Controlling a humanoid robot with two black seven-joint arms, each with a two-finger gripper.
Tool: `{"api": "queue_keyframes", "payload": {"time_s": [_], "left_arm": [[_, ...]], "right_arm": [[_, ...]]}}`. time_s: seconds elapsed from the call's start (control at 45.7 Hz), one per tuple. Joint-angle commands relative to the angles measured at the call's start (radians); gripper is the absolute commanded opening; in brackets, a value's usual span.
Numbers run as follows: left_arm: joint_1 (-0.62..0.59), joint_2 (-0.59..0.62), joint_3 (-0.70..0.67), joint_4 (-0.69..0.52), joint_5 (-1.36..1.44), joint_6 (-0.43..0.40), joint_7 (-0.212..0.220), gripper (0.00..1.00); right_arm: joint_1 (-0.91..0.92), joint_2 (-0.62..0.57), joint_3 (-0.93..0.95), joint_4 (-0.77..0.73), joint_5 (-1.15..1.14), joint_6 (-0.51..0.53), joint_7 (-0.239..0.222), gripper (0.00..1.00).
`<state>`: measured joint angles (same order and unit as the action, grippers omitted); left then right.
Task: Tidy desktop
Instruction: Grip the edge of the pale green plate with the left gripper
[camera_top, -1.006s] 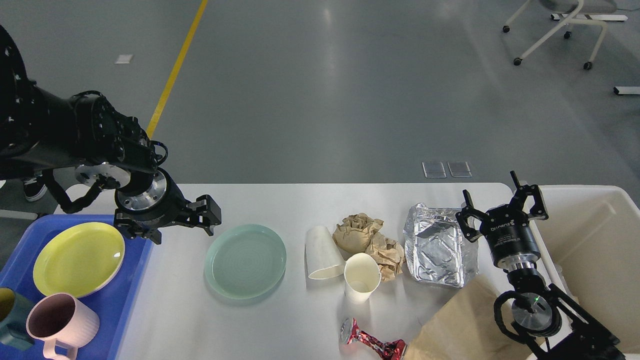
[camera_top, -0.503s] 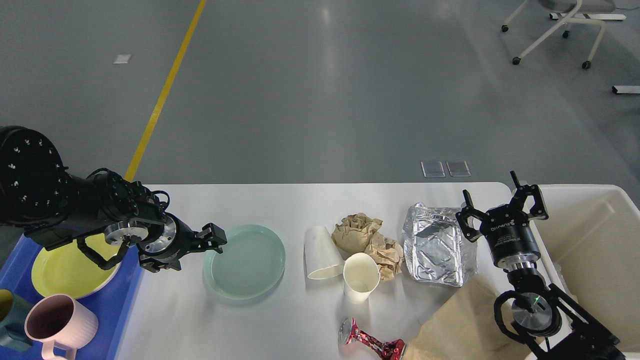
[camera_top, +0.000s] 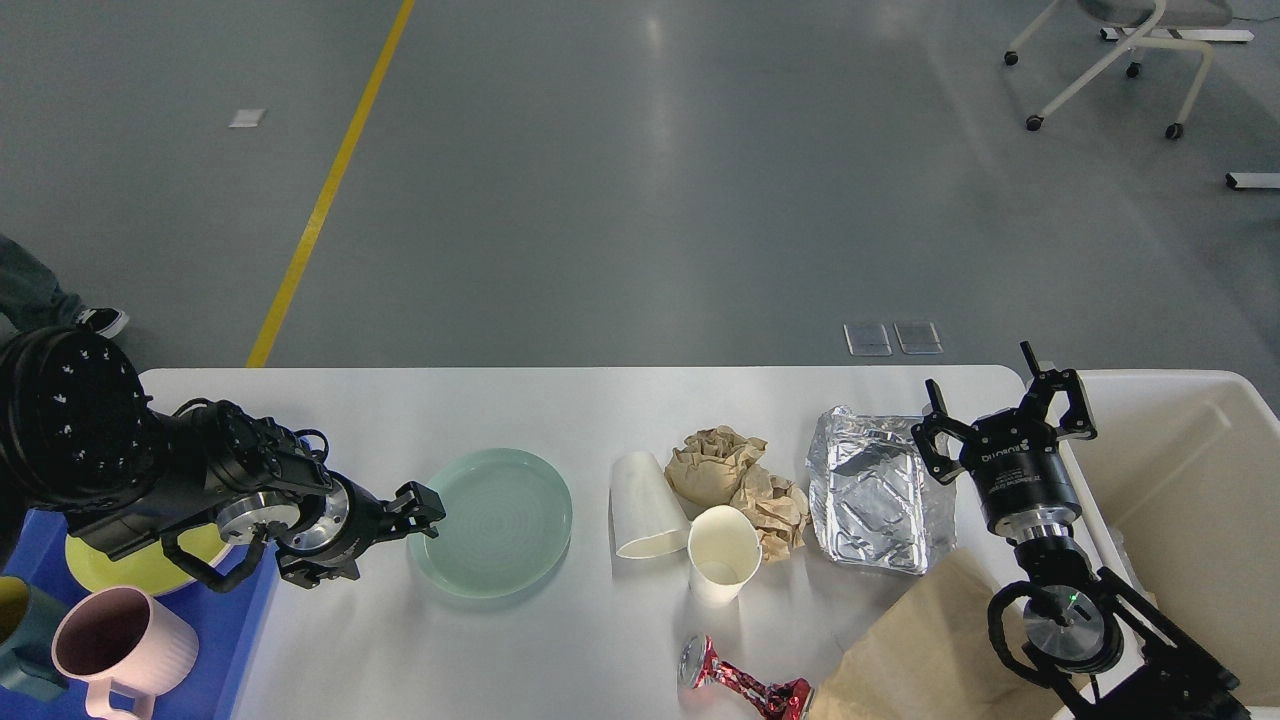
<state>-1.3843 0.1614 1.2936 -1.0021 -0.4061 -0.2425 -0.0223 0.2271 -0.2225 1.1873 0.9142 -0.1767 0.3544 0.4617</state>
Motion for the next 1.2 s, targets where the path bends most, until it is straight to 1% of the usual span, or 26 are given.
{"api": "queue_keyframes", "payload": {"time_s": [0.0,0.088,0.153,0.219,0.306,0.503,0.591,0.678,0.81,0.875,0.963,1.05,1.182], "left_arm": [[0.031,-0.003,-0.039,0.014,0.0,0.002,0.001,0.95],[0.051,-0.013,-0.057,0.037,0.001,0.009,0.002,0.95],[0.062,-0.026,-0.062,0.048,0.001,0.031,0.002,0.95],[0.064,-0.029,-0.062,0.049,0.0,0.052,0.002,0.95],[0.064,-0.028,-0.063,0.048,0.0,0.058,0.002,0.95],[0.065,-0.029,-0.071,0.048,0.0,0.078,0.004,0.89],[0.065,-0.033,-0.074,0.048,0.0,0.085,0.007,0.83],[0.065,-0.033,-0.074,0.048,0.0,0.083,0.01,0.7],[0.065,-0.029,-0.077,0.048,-0.002,0.077,0.013,0.61],[0.065,-0.029,-0.083,0.046,-0.002,0.075,0.013,0.55],[0.067,-0.033,-0.089,0.046,-0.002,0.074,0.013,0.51],[0.067,-0.033,-0.089,0.046,-0.002,0.074,0.016,0.5],[0.068,-0.033,-0.091,0.046,-0.002,0.075,0.038,0.47]], "right_arm": [[0.0,0.0,0.0,0.0,-0.001,0.0,0.0,1.0],[0.0,0.0,0.0,0.0,0.0,0.0,0.0,1.0],[0.0,0.0,0.0,0.0,0.0,0.0,0.0,1.0],[0.0,0.0,0.0,0.0,0.0,0.0,0.0,1.0],[0.0,0.0,0.0,0.0,0.0,0.0,0.0,1.0],[0.0,0.0,0.0,0.0,-0.001,0.0,0.0,1.0],[0.0,0.0,0.0,0.0,0.0,0.0,0.0,1.0],[0.0,0.0,0.0,0.0,-0.001,0.0,0.0,1.0],[0.0,0.0,0.0,0.0,-0.001,0.0,0.0,1.0],[0.0,0.0,0.0,0.0,0.0,0.0,0.0,1.0],[0.0,0.0,0.0,0.0,-0.001,0.0,0.0,1.0],[0.0,0.0,0.0,0.0,0.0,0.0,0.0,1.0],[0.0,0.0,0.0,0.0,0.0,0.0,0.0,1.0]]}}
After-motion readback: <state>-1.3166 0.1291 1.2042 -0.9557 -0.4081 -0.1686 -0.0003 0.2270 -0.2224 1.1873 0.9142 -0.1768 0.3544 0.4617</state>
